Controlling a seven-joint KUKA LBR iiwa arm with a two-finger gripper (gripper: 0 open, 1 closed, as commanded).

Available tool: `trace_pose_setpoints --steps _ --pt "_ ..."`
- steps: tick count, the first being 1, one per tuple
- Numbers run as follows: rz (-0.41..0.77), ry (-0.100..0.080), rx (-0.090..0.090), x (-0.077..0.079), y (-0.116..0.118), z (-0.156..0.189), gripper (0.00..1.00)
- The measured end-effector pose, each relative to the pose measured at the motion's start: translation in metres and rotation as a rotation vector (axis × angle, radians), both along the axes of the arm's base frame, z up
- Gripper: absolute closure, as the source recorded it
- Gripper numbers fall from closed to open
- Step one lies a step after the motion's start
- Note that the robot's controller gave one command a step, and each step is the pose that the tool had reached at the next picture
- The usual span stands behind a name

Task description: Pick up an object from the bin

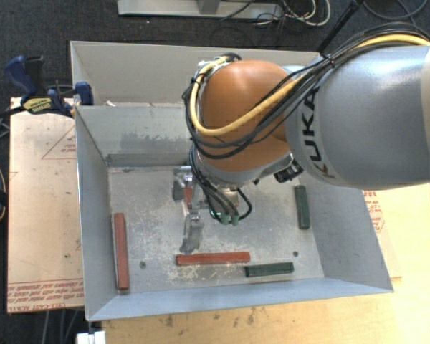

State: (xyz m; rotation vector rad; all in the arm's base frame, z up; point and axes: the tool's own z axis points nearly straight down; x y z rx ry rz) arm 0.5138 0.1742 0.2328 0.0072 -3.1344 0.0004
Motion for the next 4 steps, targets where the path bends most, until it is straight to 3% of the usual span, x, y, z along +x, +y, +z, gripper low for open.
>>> trace_pose_setpoints --steps 1,2,3,4 --pt "-0.004 -0.007 0.001 0.002 -0.001 0.004 0.0" --pt "0.102 -0.011 0.002 -0.003 -0.024 -0.04 0.0" --pt "0.201 -0.001 0.001 -0.021 -0.063 -0.081 0.0" --pt "0.24 -0.006 0.0 -0.017 -0.106 -0.083 0.0"
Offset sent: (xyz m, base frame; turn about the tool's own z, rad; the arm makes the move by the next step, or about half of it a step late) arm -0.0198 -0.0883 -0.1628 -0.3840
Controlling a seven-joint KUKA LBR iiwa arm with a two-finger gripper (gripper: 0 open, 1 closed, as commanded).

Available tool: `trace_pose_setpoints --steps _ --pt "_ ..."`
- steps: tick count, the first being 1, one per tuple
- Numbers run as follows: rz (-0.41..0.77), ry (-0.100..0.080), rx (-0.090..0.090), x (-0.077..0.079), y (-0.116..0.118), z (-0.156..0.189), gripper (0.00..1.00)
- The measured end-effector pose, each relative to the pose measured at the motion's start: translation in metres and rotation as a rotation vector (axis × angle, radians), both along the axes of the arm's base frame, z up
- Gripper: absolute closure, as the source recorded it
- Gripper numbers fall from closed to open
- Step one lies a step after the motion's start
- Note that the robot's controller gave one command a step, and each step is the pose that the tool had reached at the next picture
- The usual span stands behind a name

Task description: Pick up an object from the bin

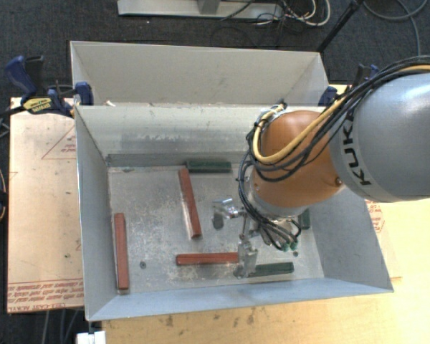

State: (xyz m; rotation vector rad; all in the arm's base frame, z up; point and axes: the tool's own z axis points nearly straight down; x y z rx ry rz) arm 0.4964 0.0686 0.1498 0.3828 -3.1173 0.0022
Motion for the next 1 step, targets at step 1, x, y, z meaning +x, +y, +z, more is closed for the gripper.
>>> trace_pose_setpoints --steps 1 --pt "-0.043 -0.011 0.005 -0.0116 0.0245 -0.071 0.0"
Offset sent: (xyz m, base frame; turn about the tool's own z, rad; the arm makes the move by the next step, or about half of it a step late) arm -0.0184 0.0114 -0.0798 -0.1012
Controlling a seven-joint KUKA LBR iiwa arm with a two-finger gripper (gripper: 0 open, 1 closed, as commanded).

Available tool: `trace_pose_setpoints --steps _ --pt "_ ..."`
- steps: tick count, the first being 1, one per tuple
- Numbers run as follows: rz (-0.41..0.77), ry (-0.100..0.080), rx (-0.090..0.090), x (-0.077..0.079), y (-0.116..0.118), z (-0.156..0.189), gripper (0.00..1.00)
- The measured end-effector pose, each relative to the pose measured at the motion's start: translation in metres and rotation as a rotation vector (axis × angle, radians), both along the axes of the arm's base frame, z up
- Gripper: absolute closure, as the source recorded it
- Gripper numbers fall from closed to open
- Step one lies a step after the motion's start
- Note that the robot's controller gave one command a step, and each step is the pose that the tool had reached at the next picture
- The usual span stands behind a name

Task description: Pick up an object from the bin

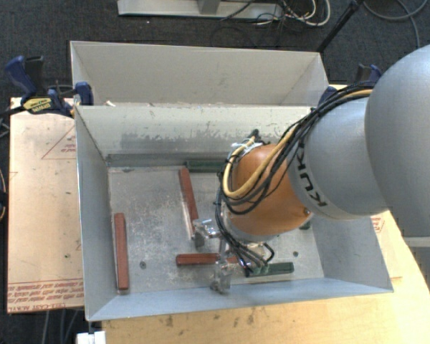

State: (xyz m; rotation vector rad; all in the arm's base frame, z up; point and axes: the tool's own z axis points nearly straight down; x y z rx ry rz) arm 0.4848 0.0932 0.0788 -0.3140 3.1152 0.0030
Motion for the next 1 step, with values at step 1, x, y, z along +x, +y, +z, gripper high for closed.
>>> trace_pose_setpoints --steps 1 --pt "0.071 -0.018 0.009 0.0032 0.0014 -0.0237 1.0"
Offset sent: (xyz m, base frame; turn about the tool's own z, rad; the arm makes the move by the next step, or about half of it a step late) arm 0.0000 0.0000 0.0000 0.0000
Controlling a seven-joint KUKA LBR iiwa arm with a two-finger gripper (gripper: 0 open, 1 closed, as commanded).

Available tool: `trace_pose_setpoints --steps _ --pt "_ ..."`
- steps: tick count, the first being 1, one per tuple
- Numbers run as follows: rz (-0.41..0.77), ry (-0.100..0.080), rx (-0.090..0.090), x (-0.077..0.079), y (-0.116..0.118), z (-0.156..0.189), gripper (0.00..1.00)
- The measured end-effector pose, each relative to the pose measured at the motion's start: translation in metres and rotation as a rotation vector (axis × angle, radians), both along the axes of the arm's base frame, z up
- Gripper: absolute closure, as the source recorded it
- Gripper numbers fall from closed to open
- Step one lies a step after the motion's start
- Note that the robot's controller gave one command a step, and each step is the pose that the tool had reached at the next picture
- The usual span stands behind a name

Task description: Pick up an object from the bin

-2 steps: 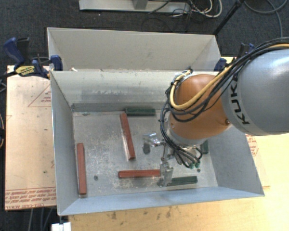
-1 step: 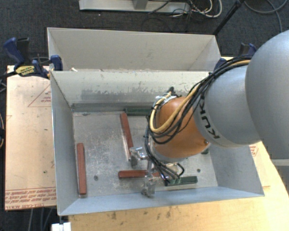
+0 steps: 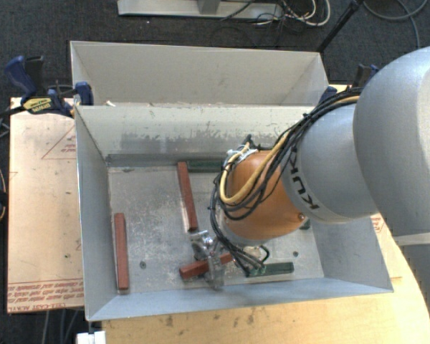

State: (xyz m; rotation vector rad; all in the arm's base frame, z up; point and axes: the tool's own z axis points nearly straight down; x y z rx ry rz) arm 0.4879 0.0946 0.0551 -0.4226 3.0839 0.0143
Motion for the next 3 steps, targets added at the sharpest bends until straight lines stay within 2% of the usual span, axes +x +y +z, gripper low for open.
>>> trace_pose_setpoints --steps 2,3 --pt "0.015 0.003 -0.002 0.0 -0.001 0.008 1.0" --pt "0.013 0.013 -0.007 -0.001 -0.001 0.014 1.0"
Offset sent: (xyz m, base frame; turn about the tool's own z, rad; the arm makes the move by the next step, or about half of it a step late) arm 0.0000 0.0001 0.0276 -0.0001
